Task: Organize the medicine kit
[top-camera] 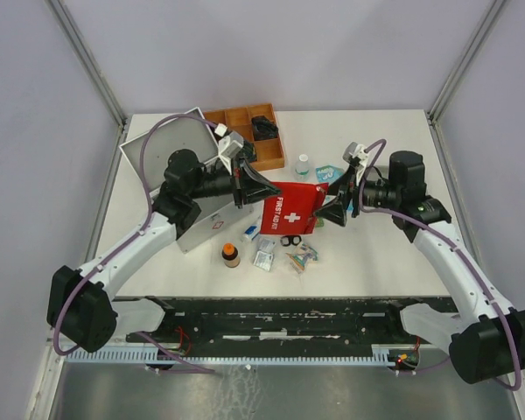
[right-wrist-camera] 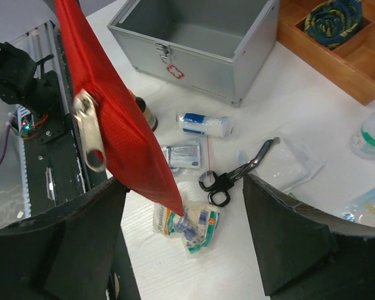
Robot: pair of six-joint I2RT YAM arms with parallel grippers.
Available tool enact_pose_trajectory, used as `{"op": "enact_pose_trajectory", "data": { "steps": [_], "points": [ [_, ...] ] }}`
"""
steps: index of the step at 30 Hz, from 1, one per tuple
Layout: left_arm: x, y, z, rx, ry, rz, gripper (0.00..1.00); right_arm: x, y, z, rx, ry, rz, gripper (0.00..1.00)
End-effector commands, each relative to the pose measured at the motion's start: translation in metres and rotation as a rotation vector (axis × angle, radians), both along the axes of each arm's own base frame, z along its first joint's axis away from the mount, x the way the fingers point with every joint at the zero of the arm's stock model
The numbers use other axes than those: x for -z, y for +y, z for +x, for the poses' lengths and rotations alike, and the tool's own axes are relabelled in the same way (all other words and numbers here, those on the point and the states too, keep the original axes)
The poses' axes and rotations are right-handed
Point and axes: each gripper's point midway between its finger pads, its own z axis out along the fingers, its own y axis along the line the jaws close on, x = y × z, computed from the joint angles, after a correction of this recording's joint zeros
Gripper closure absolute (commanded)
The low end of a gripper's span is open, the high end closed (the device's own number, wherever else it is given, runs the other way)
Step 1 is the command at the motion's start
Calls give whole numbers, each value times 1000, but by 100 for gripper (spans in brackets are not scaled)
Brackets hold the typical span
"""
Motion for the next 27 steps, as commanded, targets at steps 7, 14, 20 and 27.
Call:
{"op": "enact_pose_trajectory", "data": {
  "steps": [7,14,20,27],
  "points": [
    [-46,9,-15,37,33,-199,97,-12,10,-20,-158,-29,152,30],
    [-46,10,-16,32,71,-248,97,-14,13,-16,-154,-28,192,50],
    [-41,11,-13,29,112,-280,97,-10,18,-14,-165,6,231,54],
    [-32,12,-5,-2,145,-295,97,-18,27,-19,-203,10,259,67]
  ]
}}
